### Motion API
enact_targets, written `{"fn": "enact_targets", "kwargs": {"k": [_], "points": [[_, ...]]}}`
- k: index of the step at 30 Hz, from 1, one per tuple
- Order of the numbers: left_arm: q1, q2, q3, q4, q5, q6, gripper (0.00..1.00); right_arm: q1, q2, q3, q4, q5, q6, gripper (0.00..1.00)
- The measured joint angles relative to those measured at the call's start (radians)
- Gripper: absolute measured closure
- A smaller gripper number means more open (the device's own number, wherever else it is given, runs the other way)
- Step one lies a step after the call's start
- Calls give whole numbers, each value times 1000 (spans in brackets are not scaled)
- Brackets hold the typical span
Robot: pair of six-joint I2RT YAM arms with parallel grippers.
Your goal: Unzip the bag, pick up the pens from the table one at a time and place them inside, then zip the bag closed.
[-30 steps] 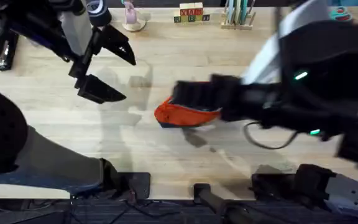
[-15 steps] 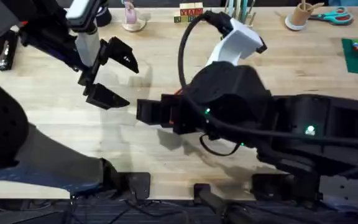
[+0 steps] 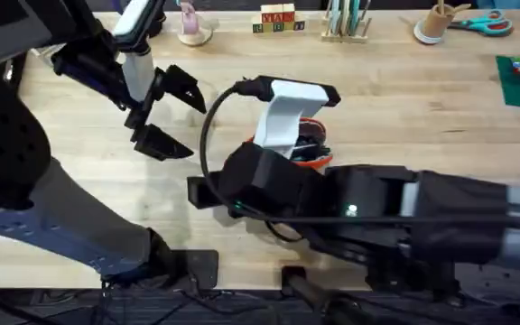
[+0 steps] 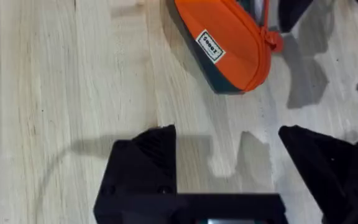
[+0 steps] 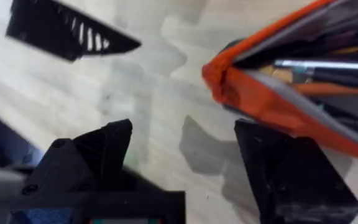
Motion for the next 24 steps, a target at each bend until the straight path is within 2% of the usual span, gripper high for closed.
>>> {"fn": "enact_targets", "kwargs": {"k": [9, 15, 24], "points": [[0, 0, 0, -1, 1, 0, 6, -14, 107, 0, 88, 89, 7, 4], [0, 0, 0, -1, 18, 0, 8, -32, 124, 0, 144, 107, 17, 6], [0, 0, 0, -1, 22, 0, 6, -39, 124, 0, 195, 125, 20, 96]]}}
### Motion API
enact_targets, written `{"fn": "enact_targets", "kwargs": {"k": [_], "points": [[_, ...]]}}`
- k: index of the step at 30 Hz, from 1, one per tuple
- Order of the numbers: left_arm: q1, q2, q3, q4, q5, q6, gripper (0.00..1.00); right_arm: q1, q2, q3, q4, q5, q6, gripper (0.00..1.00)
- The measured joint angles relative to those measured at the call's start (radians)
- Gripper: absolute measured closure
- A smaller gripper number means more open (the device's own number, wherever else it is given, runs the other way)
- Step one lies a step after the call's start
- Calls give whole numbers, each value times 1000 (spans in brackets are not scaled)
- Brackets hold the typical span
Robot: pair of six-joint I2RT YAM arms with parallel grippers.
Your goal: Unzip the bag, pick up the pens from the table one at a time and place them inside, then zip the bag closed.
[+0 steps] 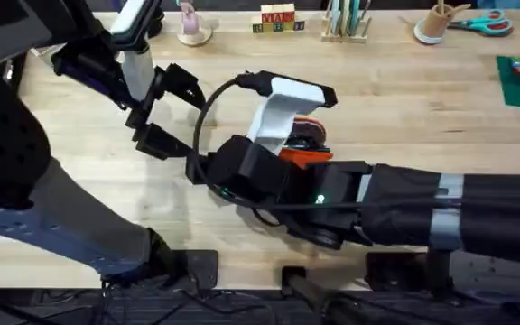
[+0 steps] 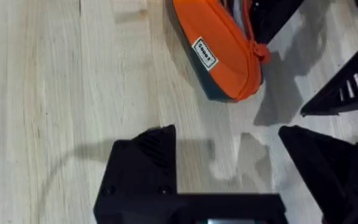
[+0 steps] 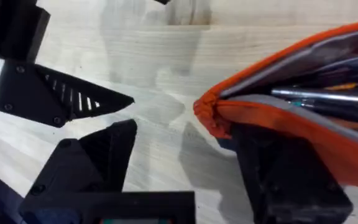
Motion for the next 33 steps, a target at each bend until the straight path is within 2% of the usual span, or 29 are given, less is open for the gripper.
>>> {"fn": "enact_targets", "kwargs": {"k": [5, 10, 13, 16, 17, 28, 33], "points": [[0, 0, 0, 1, 0, 0, 6, -4, 0, 0, -4, 14, 21, 172], [0, 0, 0, 1, 0, 0, 6, -21, 0, 0, -64, 17, 78, 369], [0, 0, 0, 1, 0, 0, 6, -31, 0, 0, -96, 20, 114, 550], [0, 0, 0, 1, 0, 0, 6, -35, 0, 0, -96, 23, 146, 892], [0, 0, 0, 1, 0, 0, 6, -35, 0, 0, -92, 23, 158, 950], [0, 0, 0, 1, 0, 0, 6, -35, -2, 0, -89, 23, 182, 969], [0, 0, 0, 1, 0, 0, 6, -36, -45, 0, -97, 27, 122, 971]]}}
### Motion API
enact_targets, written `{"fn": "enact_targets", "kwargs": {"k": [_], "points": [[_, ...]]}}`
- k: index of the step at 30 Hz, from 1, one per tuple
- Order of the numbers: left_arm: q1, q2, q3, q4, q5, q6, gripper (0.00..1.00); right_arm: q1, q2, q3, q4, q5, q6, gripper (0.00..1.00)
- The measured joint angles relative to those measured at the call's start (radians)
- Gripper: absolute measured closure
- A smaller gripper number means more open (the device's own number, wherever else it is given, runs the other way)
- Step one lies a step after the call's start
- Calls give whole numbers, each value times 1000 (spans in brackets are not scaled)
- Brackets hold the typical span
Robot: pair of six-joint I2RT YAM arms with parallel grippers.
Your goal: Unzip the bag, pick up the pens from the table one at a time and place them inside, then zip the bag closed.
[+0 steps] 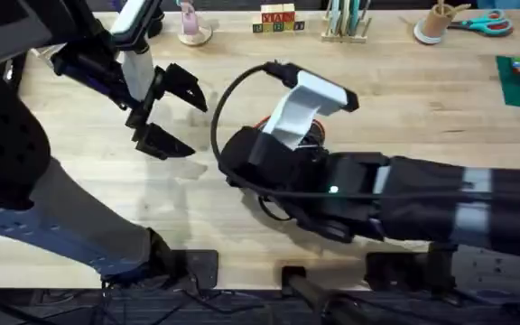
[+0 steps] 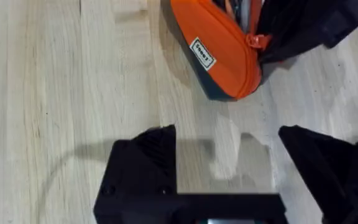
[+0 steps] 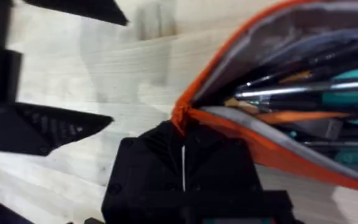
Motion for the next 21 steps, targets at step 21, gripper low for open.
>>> {"fn": "enact_targets", "kwargs": {"k": [21], "points": [[0, 0, -1, -29, 103, -1, 6, -18, -120, 2, -20, 11, -82, 971]]}}
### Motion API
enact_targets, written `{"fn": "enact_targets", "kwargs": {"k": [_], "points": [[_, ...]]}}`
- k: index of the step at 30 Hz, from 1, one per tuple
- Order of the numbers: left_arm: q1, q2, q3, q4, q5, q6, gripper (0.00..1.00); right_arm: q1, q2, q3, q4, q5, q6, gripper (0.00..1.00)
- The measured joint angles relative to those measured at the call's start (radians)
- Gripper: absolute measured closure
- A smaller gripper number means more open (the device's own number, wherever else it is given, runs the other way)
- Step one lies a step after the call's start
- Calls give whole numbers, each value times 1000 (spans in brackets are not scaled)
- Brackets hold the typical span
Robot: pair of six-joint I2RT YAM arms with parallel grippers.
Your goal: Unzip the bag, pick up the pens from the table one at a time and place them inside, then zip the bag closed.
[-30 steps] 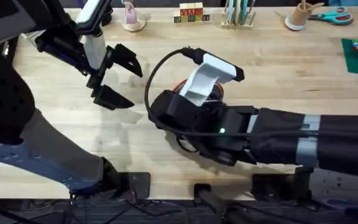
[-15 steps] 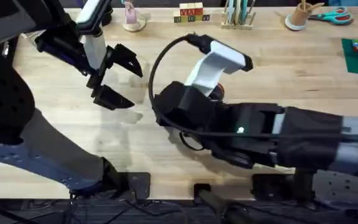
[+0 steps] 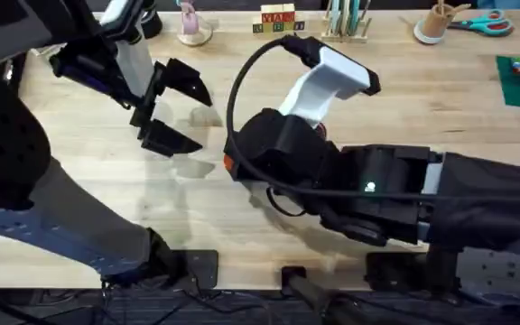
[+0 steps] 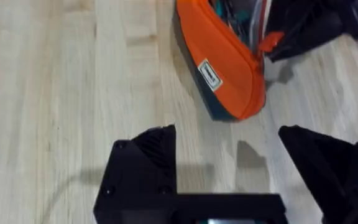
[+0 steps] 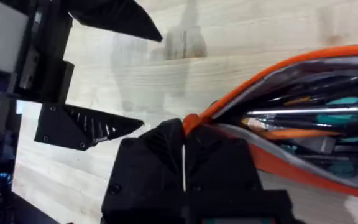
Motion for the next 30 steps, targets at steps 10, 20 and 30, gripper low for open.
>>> {"fn": "enact_targets", "kwargs": {"k": [10, 20, 30], "points": [[0, 0, -125, 6, 91, 0, 6, -7, 0, 0, -10, 0, -4, 971], [-15, 0, -314, 58, 191, 0, 6, -14, 0, 0, -16, 0, -4, 971], [-57, 0, -398, 154, 278, 0, 6, -19, 0, 0, -18, 0, -5, 971]]}}
